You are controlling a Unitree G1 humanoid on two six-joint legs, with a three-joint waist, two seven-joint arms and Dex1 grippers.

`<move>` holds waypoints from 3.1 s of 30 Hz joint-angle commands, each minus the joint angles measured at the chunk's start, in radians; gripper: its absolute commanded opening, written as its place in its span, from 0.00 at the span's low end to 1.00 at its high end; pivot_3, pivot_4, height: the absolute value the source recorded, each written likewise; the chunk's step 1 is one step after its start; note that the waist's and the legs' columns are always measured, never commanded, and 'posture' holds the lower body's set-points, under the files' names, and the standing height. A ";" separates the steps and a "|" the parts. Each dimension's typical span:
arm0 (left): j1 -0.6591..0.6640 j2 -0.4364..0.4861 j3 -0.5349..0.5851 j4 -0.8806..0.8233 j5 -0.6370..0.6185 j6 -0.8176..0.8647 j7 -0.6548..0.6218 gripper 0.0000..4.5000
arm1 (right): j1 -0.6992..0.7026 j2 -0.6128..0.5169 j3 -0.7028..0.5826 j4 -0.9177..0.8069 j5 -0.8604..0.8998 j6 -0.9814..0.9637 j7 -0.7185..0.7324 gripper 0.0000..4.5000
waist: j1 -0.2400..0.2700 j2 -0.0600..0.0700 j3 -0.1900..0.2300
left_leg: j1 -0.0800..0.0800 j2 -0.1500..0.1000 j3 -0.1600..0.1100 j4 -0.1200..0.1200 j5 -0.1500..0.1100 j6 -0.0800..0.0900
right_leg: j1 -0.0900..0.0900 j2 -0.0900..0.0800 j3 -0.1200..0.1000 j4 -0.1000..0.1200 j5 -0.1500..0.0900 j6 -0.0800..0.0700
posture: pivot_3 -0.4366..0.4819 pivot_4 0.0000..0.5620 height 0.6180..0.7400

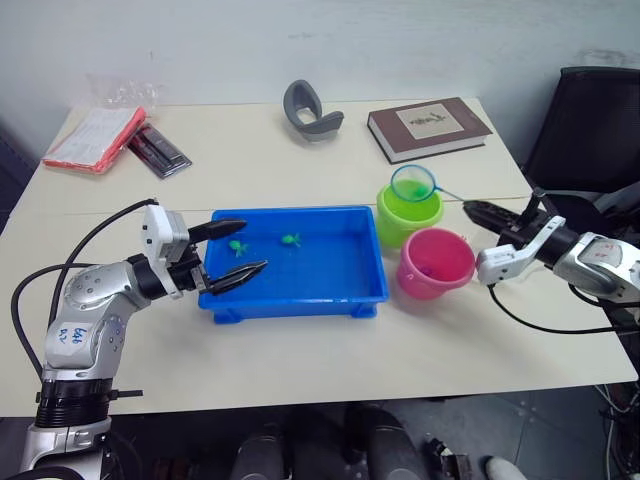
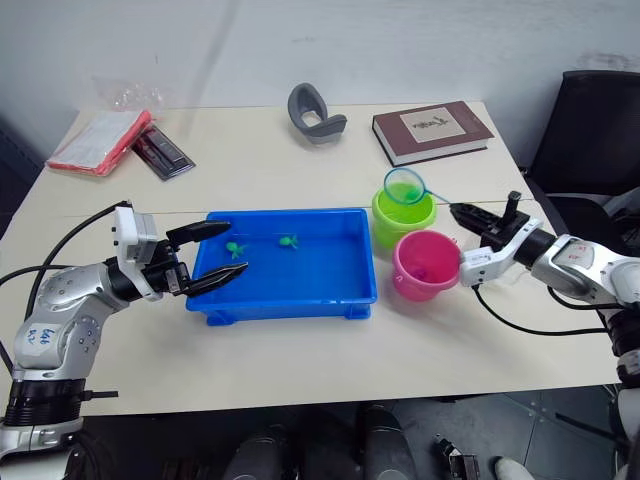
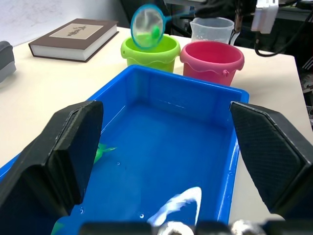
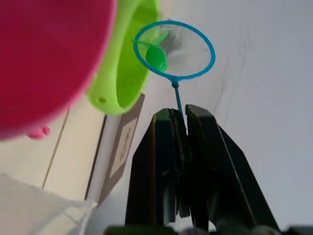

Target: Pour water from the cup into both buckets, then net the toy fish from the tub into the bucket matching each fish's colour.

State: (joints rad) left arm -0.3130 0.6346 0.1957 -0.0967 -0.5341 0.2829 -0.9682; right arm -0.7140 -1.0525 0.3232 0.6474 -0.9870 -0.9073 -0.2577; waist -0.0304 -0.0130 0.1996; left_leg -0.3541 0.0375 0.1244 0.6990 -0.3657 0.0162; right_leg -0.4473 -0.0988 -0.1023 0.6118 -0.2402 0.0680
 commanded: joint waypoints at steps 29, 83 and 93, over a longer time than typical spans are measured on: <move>0.213 0.141 0.292 0.042 -0.061 -0.001 -0.031 0.99 | 0.016 0.144 0.004 -0.863 1.580 1.577 1.113 0.00 | 0.030 0.001 0.001 | -0.001 0.005 -0.005 0.002 -0.004 0.001 | 0.001 -0.003 -0.007 -0.001 0.000 -0.006 | 0.48 0.27 1.00; 0.096 0.119 0.150 0.003 -0.063 0.033 -0.011 0.99 | 0.297 0.340 -0.331 -0.830 1.277 1.135 1.254 0.00 | 0.003 -0.003 -0.002 | -0.011 0.001 0.005 0.003 -0.002 0.001 | -0.017 0.003 -0.007 0.008 0.001 -0.005 | 0.48 0.27 1.00; -0.048 0.082 0.056 0.050 -0.050 0.048 -0.035 0.99 | 0.283 0.272 -0.512 -0.816 1.394 1.185 1.253 0.00 | 0.010 -0.003 -0.002 | -0.010 -0.001 0.005 0.003 0.000 0.002 | -0.016 0.002 -0.005 0.009 0.001 -0.004 | 0.48 0.27 1.00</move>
State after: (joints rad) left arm -0.3437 0.7150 0.2434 -0.0431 -0.5831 0.3377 -0.9988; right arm -0.4162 -0.7539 -0.1359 -0.1609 0.3840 0.2845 0.9919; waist -0.0207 -0.0156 0.1980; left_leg -0.3645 0.0360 0.1294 0.7022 -0.3661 0.0184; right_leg -0.4637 -0.0966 -0.1077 0.6205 -0.2387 0.0645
